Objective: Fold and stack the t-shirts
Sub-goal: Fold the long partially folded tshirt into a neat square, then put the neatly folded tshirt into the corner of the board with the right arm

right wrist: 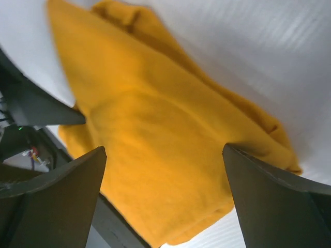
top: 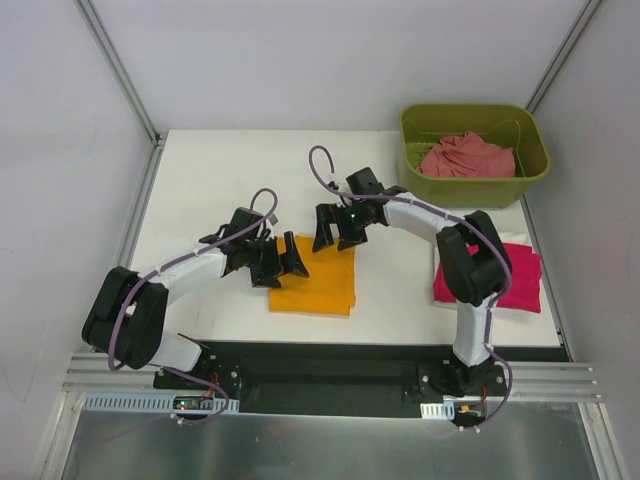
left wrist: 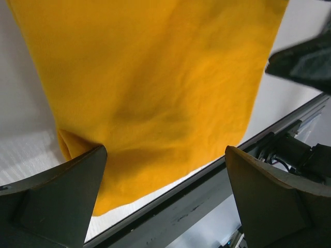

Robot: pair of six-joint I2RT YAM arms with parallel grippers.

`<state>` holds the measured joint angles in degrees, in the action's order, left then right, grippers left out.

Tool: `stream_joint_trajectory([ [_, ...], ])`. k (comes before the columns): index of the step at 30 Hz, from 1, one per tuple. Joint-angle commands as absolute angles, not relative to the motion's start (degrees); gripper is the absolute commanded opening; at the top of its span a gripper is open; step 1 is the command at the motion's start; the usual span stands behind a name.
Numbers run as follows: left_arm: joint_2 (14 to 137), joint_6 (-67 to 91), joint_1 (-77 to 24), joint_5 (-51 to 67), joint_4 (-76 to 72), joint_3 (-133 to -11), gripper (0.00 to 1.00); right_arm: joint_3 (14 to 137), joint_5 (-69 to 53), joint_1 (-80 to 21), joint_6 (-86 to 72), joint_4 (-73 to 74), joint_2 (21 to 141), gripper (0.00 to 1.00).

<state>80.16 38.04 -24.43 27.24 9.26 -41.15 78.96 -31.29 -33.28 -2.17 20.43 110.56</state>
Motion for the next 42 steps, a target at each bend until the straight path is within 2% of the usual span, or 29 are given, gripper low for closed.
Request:
stream_joint_trajectory([
  [1, 82.70, 38.14, -24.87, 28.56, 6.95, -38.50, 0.99, 84.63, -24.63, -32.43, -2.90, 23.29, 115.13, 1.00],
  [8, 82.09, 37.71, -25.14, 29.18, 6.24, -38.58, 0.99, 90.35, -21.62, -32.43, -0.35, 28.73, 117.78, 1.00],
  [12, 76.84, 35.43, -25.14, 27.87, 7.46, -41.04, 0.99, 93.16, -18.99, -32.78, 3.68, 32.86, 109.81, 1.00],
  [15, 71.48, 34.37, -24.87, 18.05, 13.61, -44.81, 0.99, 92.82, -12.41, -33.05, 3.96, 34.10, 100.07, 0.99],
  [21, 59.53, 36.03, -22.24, -3.14, 23.99, -49.83, 0.99, 74.12, 3.06, -33.14, -6.47, 22.07, 74.73, 0.99],
  [22, 58.11, 36.30, -22.15, -4.73, 24.08, -49.49, 0.99, 72.09, 4.90, -33.05, -15.90, 21.80, 72.71, 1.00],
  [24, 54.86, 36.74, -21.62, -9.64, 24.08, -48.96, 0.99, 66.46, 5.36, -32.52, -24.13, 21.36, 69.18, 0.99],
  [26, 52.75, 37.09, -21.10, -11.77, 24.17, -48.61, 0.99, 63.65, -1.37, -32.78, -17.08, 16.90, 68.82, 1.00],
  [31, 51.94, 39.55, -20.83, -12.13, 24.08, -46.06, 0.99, 62.75, 7.37, -37.17, -15.73, 22.67, 73.20, 1.00],
  [42, 58.18, 37.88, -20.04, -7.03, 24.08, -44.21, 0.99, 65.65, 9.68, -44.91, -21.70, 26.46, 91.83, 1.00],
])
